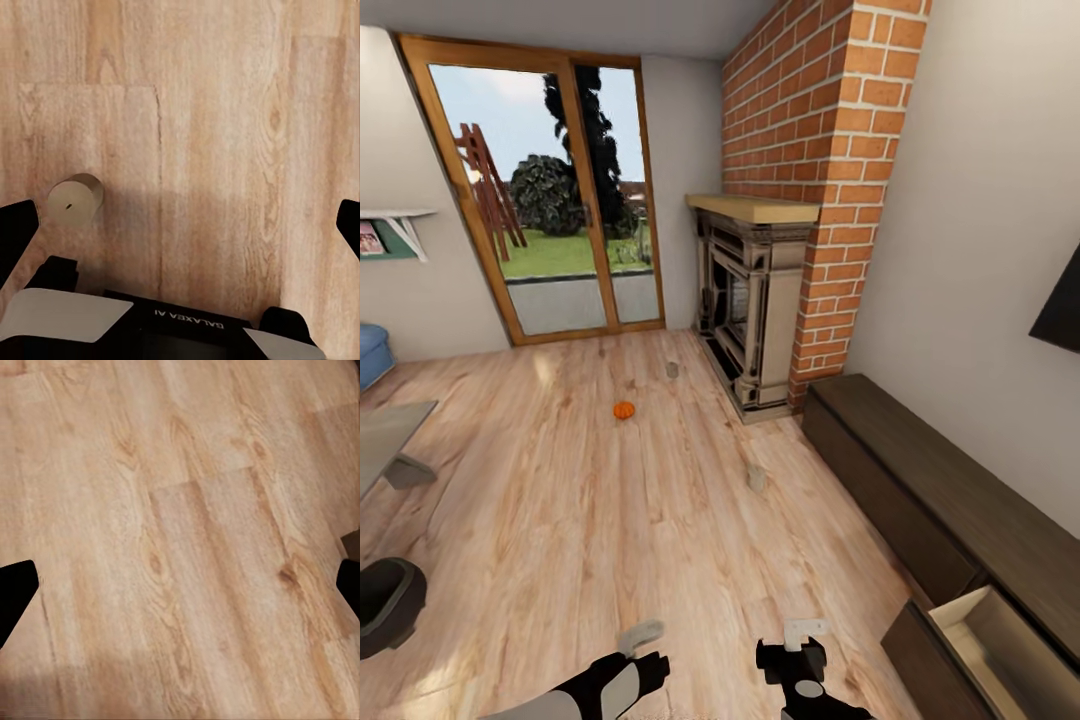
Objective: Place each of the two pumpkins and all three candles from the living room inside a cabinet in the living room (use any cabinet), then make sure every cabinet is closed, and position the cauldron so it is next to a table in the living room.
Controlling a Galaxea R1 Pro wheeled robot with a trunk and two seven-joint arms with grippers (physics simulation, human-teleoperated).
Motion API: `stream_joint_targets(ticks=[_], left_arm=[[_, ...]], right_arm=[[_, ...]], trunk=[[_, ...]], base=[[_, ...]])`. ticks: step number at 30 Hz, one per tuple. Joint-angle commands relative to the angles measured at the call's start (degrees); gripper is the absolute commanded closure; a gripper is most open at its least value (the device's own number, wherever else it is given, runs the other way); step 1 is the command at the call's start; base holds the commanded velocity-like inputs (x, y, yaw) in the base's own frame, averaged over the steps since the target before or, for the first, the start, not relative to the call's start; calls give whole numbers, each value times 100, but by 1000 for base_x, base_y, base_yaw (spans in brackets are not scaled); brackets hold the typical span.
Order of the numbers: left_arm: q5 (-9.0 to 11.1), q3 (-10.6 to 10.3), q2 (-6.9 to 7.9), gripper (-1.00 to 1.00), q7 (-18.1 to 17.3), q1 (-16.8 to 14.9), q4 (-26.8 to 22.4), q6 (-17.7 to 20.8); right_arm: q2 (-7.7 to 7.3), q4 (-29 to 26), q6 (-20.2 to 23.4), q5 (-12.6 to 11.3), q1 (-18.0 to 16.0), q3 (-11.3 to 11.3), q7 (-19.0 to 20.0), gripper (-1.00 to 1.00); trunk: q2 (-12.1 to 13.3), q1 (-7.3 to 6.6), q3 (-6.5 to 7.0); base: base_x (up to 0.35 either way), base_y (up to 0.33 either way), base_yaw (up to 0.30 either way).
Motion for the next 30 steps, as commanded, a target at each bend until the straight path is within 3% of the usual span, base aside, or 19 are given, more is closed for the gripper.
stream_joint_targets(ticks=[1, 30], left_arm=[[46, -48, 0, -100, 31, -1, -11, 31], [46, -52, -7, -100, 31, -2, -9, 31]], right_arm=[[0, -4, -17, -51, -2, 49, -24, -100], [0, -4, -17, -51, 8, 49, -24, -100]], trunk=[[37, -22, 6], [1200, -659, 372]], base=[[0, 0, 250], [0, 0, 254]])
